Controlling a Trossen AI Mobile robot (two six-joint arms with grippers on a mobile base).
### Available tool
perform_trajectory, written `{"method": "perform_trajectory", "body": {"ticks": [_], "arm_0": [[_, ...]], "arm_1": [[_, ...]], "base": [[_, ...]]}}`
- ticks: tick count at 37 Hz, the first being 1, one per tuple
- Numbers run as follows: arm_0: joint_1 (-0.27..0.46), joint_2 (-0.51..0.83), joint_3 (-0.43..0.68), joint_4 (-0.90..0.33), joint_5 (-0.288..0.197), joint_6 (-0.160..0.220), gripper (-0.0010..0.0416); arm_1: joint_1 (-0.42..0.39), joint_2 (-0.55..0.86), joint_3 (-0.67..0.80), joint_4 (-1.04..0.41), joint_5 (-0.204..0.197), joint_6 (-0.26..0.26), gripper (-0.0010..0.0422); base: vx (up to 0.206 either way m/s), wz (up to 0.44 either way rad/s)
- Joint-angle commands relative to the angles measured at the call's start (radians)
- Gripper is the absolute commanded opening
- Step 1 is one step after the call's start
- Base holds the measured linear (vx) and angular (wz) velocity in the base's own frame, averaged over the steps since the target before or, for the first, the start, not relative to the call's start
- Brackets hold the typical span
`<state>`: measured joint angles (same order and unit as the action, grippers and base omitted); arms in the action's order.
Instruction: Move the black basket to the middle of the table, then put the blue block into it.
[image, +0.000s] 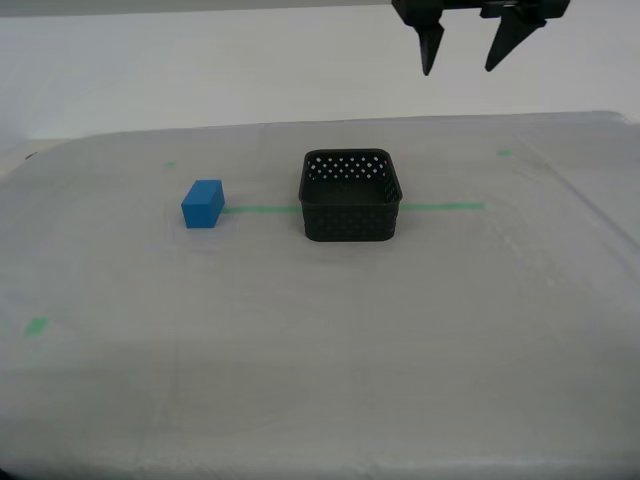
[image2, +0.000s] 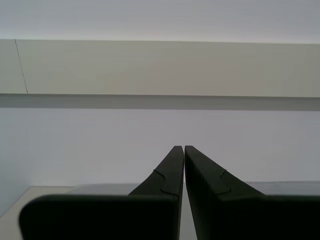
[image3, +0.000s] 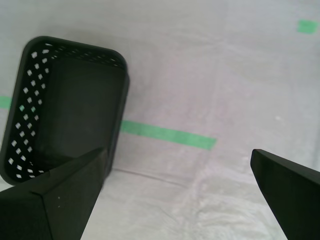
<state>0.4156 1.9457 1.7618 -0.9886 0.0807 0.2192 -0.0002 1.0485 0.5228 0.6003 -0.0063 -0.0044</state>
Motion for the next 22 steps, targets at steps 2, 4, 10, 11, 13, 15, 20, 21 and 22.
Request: {"method": "perform_trajectory", "body": {"ticks": [2, 4, 10, 11, 13, 15, 20, 21, 22], "arm_0": [[-0.035, -0.074, -0.101, 0.042, 0.004, -0.013, 0.0401], [-0.052, -0.11, -0.152, 0.066, 0.004, -0.014, 0.0401], [-0.111, -0.212, -0.291, 0.114, 0.004, -0.015, 0.0401], [-0.121, -0.23, -0.312, 0.117, 0.004, -0.016, 0.0401], [-0.141, -0.262, -0.351, 0.125, 0.004, -0.023, 0.04], [-0.163, -0.283, -0.382, 0.129, 0.004, -0.034, 0.04], [-0.216, -0.338, -0.452, 0.146, 0.004, -0.053, 0.04], [-0.226, -0.349, -0.465, 0.15, 0.004, -0.056, 0.04], [-0.237, -0.357, -0.476, 0.153, 0.004, -0.06, 0.04]], "arm_1": [[0.0, 0.0, 0.0, 0.003, -0.001, 0.002, 0.0], [0.0, 0.0, 0.0, 0.003, -0.001, 0.002, 0.0], [0.0, 0.0, 0.001, 0.003, -0.001, 0.002, 0.0], [0.0, 0.0, 0.002, 0.003, -0.001, 0.002, 0.0], [0.0, 0.0, 0.001, 0.003, -0.001, 0.002, 0.0], [0.0, 0.0, 0.001, 0.003, -0.001, 0.002, 0.0], [0.0, 0.0, 0.0, 0.003, -0.001, 0.002, 0.0], [0.0, 0.0, 0.0, 0.003, 0.0, 0.002, 0.0], [0.0, 0.0, 0.0, 0.003, -0.001, 0.002, 0.0]], "base": [[0.0, 0.0], [0.0, 0.0], [0.0, 0.0], [0.0, 0.0], [0.0, 0.0], [0.0, 0.0], [0.0, 0.0], [0.0, 0.0], [0.0, 0.0]]}}
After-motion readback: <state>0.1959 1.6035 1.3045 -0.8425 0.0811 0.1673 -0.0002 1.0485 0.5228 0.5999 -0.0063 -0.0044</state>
